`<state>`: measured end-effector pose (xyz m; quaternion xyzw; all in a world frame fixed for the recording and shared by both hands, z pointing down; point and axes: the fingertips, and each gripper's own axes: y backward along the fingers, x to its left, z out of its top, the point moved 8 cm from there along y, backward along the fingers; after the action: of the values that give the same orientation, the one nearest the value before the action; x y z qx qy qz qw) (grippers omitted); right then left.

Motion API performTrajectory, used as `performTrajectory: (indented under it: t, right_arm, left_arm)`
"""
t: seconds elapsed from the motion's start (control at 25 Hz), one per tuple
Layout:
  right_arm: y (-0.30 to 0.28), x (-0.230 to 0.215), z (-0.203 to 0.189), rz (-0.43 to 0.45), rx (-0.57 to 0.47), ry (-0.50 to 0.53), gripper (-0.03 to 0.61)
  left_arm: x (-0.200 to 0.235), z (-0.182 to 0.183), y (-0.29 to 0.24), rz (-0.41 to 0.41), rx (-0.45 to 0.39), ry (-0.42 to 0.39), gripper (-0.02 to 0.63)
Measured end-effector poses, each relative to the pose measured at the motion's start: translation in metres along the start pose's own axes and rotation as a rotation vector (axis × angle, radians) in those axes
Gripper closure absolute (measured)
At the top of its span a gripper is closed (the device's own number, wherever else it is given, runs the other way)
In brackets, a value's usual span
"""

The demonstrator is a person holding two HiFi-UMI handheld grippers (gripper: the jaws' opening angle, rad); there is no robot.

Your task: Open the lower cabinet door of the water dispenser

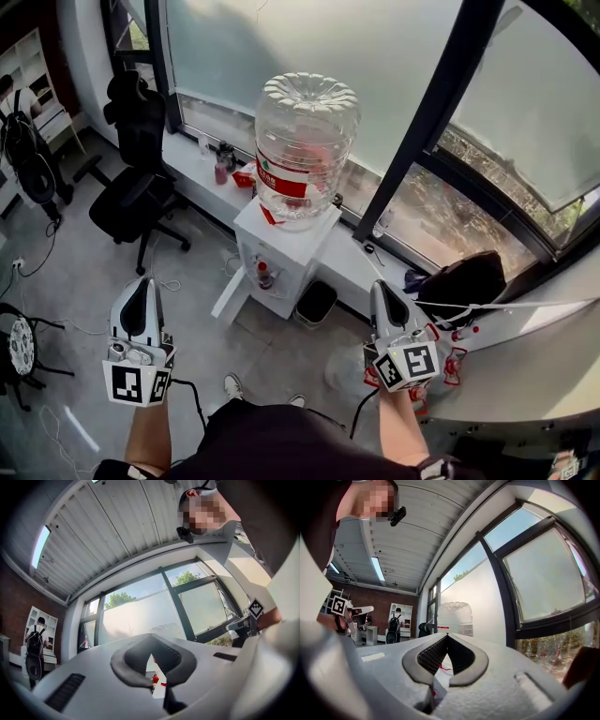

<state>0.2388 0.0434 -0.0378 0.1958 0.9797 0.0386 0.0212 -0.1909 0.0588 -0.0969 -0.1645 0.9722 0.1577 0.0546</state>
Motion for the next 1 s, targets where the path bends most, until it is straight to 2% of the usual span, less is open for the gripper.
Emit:
performTrajectory:
  t: [0.28,1.0]
  right_arm:
    - [0.012,-0.007,-0.008,-0.090,-0.001,-0.009,0.574]
    - [-0.029,0.005,-0.014,-0.102,-0.006,0.044,0.574]
  left_arm:
    - [-0.006,-0.006,-0.012,-0.015,-0.003,0.013,0.606]
    - [0.017,-0.039,-0.017,-0.011,0.036,0.036,0.606]
